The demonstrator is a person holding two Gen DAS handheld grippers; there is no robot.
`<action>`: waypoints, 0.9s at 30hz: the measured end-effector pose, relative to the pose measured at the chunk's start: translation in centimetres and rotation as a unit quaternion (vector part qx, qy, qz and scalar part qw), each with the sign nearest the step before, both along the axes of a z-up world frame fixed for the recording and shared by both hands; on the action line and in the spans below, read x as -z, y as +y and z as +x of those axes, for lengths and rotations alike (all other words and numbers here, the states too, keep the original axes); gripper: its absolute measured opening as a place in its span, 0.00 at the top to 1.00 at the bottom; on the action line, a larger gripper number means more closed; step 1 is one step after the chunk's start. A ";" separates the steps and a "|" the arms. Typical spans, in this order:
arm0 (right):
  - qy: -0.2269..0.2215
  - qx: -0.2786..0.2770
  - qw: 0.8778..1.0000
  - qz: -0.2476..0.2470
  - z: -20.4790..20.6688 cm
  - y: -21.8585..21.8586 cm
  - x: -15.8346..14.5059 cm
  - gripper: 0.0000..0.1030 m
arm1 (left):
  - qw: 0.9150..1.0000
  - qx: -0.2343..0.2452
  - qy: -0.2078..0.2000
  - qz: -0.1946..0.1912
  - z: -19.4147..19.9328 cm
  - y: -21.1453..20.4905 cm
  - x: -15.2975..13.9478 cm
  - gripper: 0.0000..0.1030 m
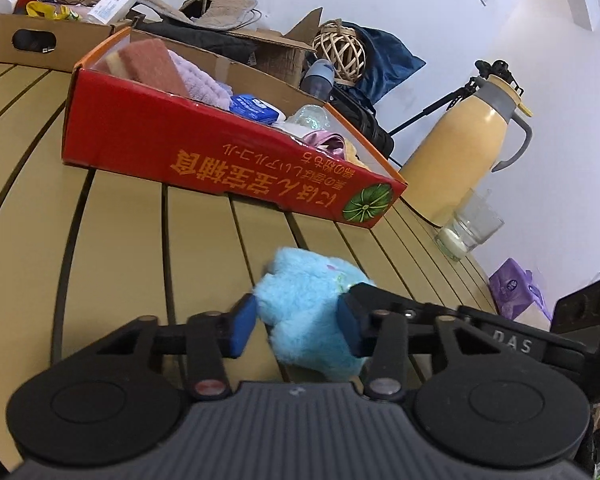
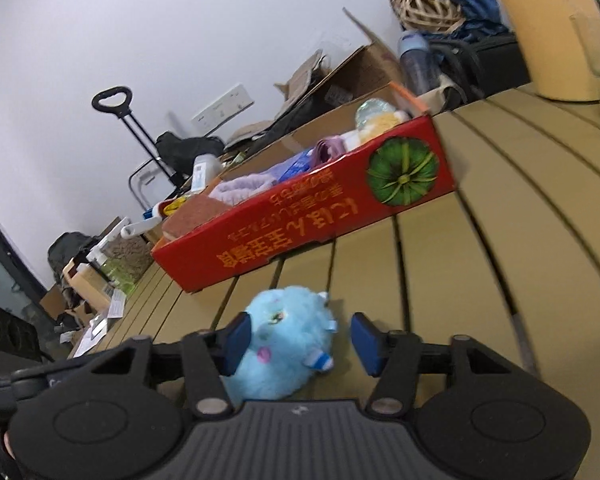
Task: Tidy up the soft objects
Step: 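Grasp the light-blue plush toy with both grippers and lift it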
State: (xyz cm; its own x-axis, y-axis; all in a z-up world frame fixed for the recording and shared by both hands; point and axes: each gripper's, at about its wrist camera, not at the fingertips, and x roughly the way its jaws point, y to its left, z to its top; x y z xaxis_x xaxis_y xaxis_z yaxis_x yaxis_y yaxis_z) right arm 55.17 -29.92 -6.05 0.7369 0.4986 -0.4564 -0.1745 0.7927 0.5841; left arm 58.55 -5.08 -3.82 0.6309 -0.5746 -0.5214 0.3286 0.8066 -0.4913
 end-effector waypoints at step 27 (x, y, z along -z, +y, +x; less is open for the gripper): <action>-0.082 -0.031 0.996 -0.006 -10.1 2.6 -6.0 0.78 | 0.997 -0.011 -0.061 -0.046 -11.9 1.6 -4.6 0.86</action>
